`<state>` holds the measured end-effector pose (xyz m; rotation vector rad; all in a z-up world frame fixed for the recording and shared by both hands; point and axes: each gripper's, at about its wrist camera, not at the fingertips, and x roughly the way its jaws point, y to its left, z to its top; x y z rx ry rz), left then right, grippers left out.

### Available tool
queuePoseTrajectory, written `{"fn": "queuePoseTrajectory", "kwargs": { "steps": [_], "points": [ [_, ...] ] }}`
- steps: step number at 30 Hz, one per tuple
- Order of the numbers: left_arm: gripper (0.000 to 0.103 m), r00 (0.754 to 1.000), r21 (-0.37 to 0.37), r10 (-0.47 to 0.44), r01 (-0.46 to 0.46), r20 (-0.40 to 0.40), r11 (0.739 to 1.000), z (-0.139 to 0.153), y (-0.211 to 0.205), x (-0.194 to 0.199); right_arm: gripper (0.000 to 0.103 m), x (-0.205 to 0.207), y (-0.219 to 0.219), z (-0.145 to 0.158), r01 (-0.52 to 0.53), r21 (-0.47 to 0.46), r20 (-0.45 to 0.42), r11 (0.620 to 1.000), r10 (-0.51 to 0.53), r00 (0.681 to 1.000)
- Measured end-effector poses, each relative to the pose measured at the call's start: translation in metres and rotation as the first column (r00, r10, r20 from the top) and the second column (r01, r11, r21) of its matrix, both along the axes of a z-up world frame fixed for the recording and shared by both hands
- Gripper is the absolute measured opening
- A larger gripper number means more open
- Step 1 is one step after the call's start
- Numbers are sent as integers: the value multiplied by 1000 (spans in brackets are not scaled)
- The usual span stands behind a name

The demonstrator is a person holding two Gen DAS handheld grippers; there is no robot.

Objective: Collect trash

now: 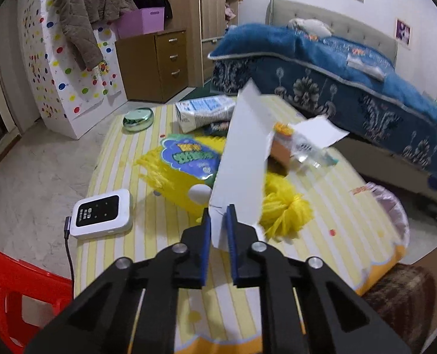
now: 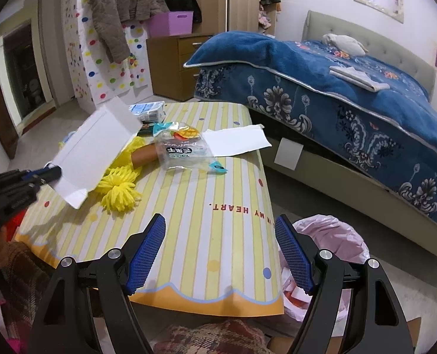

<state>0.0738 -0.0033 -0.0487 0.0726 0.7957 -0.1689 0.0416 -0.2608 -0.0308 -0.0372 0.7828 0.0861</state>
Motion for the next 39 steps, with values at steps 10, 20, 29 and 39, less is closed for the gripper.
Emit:
{"fn": "queuePoseTrajectory", "kwargs": {
  "steps": [10,20,29,39],
  "points": [
    [4,999,-92,-39,42,38,995,24,19,-11,77,1,15,-3,-46,2,-12,999,46,999],
    [20,996,-120,-65,57,-61,991,-14,20,-4,77,1,18,-10,-54,3,-33,999,54,998],
    [61,999,-87,3,-7,-43,996,-8,44,-23,77,2,27,-11,-76,-14,-32,997,76,997],
    [74,999,3,-50,50,-20,999,-11,9,-5,77,2,32,-11,-85,-6,-36,996,85,996]
  ]
}}
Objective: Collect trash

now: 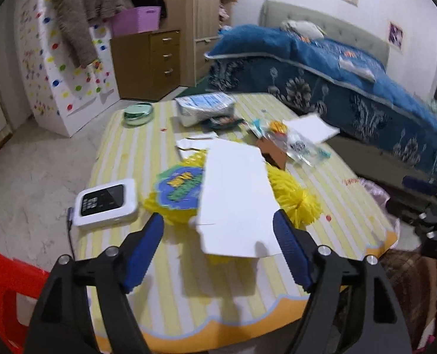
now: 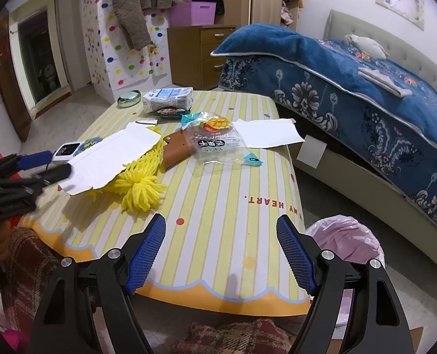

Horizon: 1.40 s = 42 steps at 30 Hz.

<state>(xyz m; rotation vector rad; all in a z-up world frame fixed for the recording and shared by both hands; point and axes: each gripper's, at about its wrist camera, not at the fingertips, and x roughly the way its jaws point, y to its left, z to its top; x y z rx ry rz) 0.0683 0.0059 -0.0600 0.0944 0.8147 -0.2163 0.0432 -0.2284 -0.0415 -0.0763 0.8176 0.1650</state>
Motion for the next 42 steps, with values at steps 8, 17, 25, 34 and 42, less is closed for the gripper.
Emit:
{"fn": "queuePoseTrajectory", "kwargs": {
  "steps": [8,17,25,34,42],
  "points": [
    [74,1000,141,8,-5,-20,990,-29,-19,8,77,1,-10,-3,24,12,-7,1000,-24,1000],
    [31,999,132,-1,-6,53,991,-22,-21,-2,77,0,-8,-6,19,12,-13,1000,-18,1000],
    [1,993,-65,9,-2,115,998,12,4,-10,77,0,-10,-6,20,14,-11,1000,-20,1000],
    [0,988,-177,17,10,152,984,39,19,-7,77,-1,-10,-6,22,15,-9,1000,-22,1000],
    [0,986,-251,52,-10,161,968,59,39,-1,77,0,-11,-5,22,15,-9,1000,-21,1000]
  ]
}}
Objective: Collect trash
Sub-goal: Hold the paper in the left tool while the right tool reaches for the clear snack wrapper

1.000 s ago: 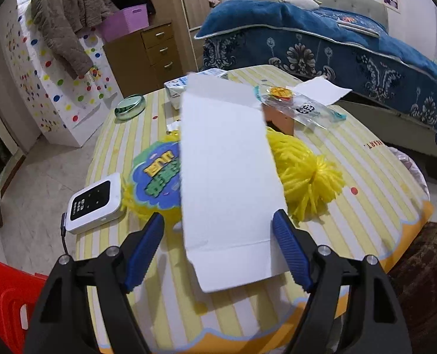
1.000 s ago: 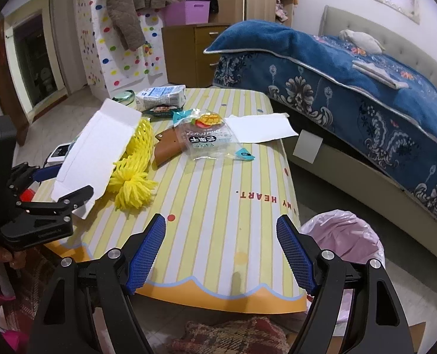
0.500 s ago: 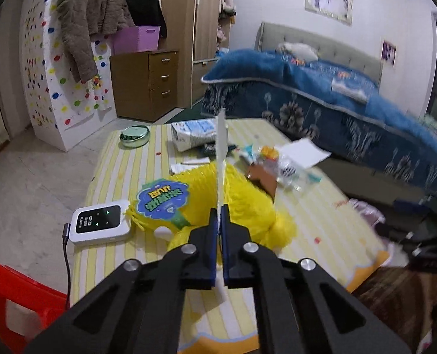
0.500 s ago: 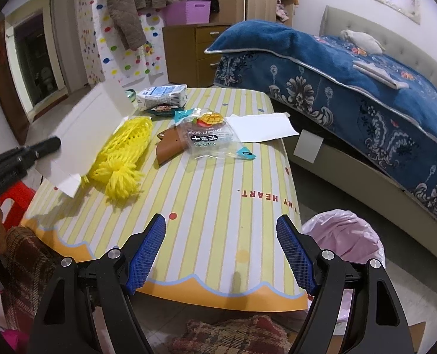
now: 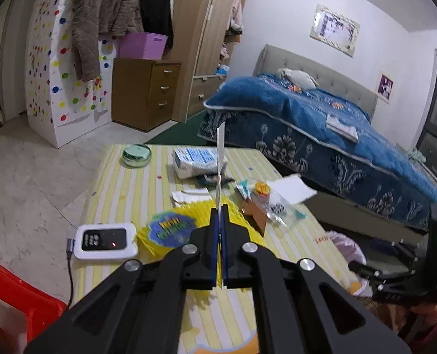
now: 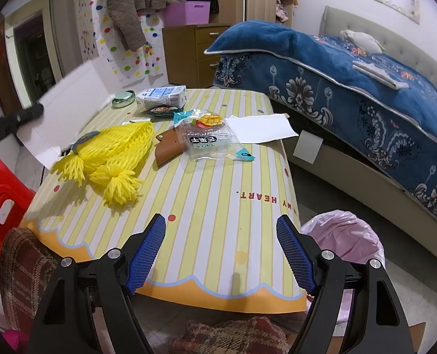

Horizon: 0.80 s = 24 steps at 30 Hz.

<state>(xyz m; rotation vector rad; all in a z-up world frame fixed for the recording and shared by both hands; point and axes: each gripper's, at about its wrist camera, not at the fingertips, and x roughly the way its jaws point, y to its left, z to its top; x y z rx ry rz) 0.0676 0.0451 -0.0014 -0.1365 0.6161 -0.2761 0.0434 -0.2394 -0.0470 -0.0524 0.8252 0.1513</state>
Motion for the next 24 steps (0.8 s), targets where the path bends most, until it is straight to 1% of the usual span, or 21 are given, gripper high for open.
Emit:
{"fn": "queuePoseTrajectory", "kwargs": {
  "steps": [6,9,13,18,22,24],
  "points": [
    [0,999,-18,16,-15,49,1000,25,8,1,77,11,1,3,-8,-8,7,1000,8,1000],
    [0,998,-6,19,-19,63,1000,32,3,5,77,23,5,3,-25,-14,9,1000,26,1000],
    [0,999,0,9,-9,47,1000,29,-2,17,77,46,16,-4,-58,-46,-6,997,58,998],
    [0,999,4,22,-22,40,1000,27,-2,30,76,78,35,-17,-103,-98,-31,990,101,994],
    [0,999,7,22,-22,29,1000,20,-2,38,76,104,53,-32,-148,-161,-51,976,142,989],
    [0,1000,7,23,-23,15,1000,15,-1,43,76,114,57,-38,-156,-170,-60,973,148,987]
  ]
}}
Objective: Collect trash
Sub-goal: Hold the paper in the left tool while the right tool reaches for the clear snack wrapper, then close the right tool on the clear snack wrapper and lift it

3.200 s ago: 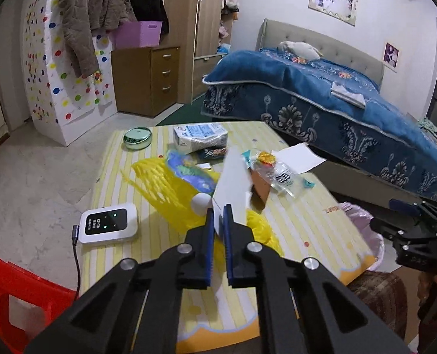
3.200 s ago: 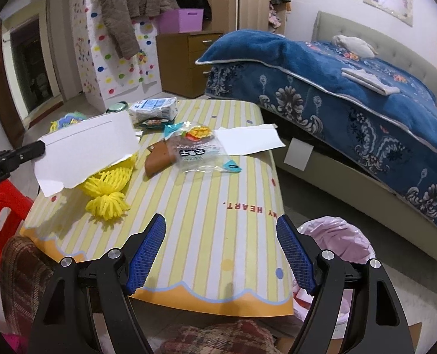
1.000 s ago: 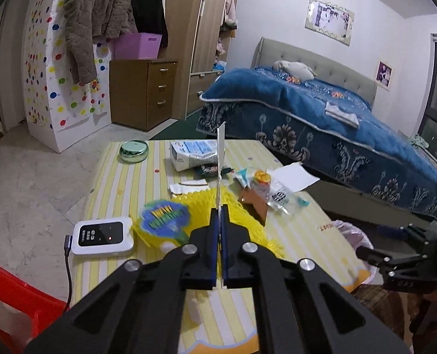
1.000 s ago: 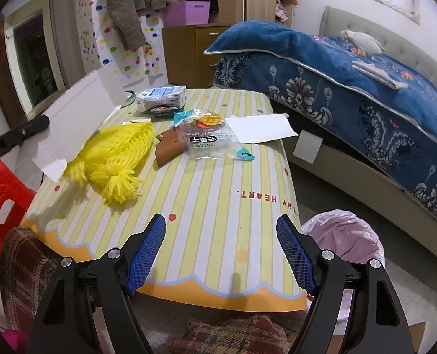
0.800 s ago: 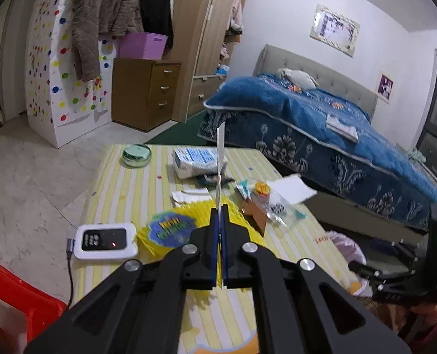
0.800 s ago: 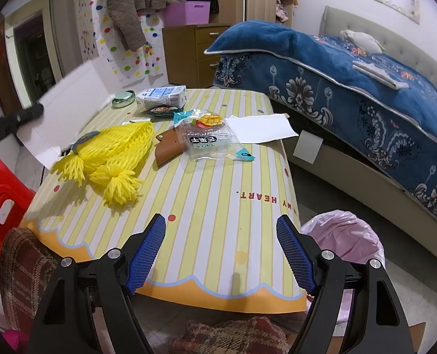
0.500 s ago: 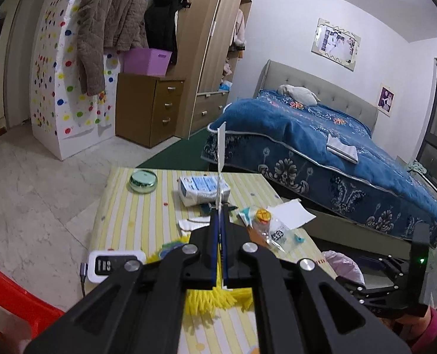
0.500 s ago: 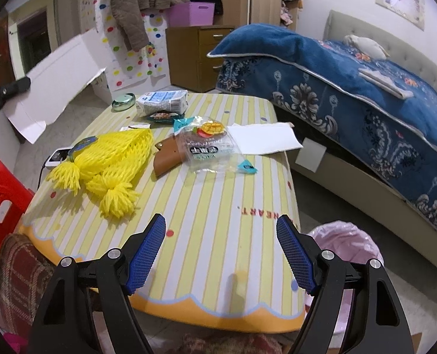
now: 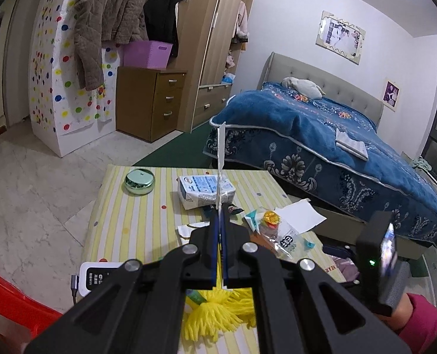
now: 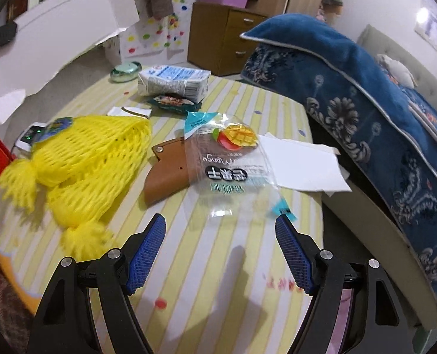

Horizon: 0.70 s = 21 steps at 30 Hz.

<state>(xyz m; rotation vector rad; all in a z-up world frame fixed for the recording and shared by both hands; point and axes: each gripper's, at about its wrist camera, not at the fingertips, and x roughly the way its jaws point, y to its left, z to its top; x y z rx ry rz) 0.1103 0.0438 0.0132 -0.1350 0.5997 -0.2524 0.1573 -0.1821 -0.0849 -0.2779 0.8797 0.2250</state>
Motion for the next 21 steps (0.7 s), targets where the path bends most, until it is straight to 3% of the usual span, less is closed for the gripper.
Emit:
{"fn": "queuePoseTrajectory", "kwargs": {
  "steps": [8,11,14,15,17,21],
  "points": [
    [0,999,-1,0,0,-45,1000,-19,2,12,75,36,-2,-22,13,-5,-37,1000,-13,999],
    [0,999,0,-3,3,-53,1000,-23,0,12,59,41,-8,-24,12,85,-81,996,-5,997],
    [0,998,-1,-2,2,-61,1000,-25,0,11,44,38,-4,-24,-9,114,-89,993,19,996],
    [0,998,0,-2,2,-63,1000,-25,-1,10,30,37,-2,-23,-17,108,-85,994,26,996],
    [0,998,5,0,0,-63,1000,-24,-2,8,14,35,2,-21,-31,122,-96,992,43,994],
    [0,998,17,6,-5,-56,1000,-22,0,-2,9,23,2,-6,-34,133,-57,991,42,998]
  ]
}}
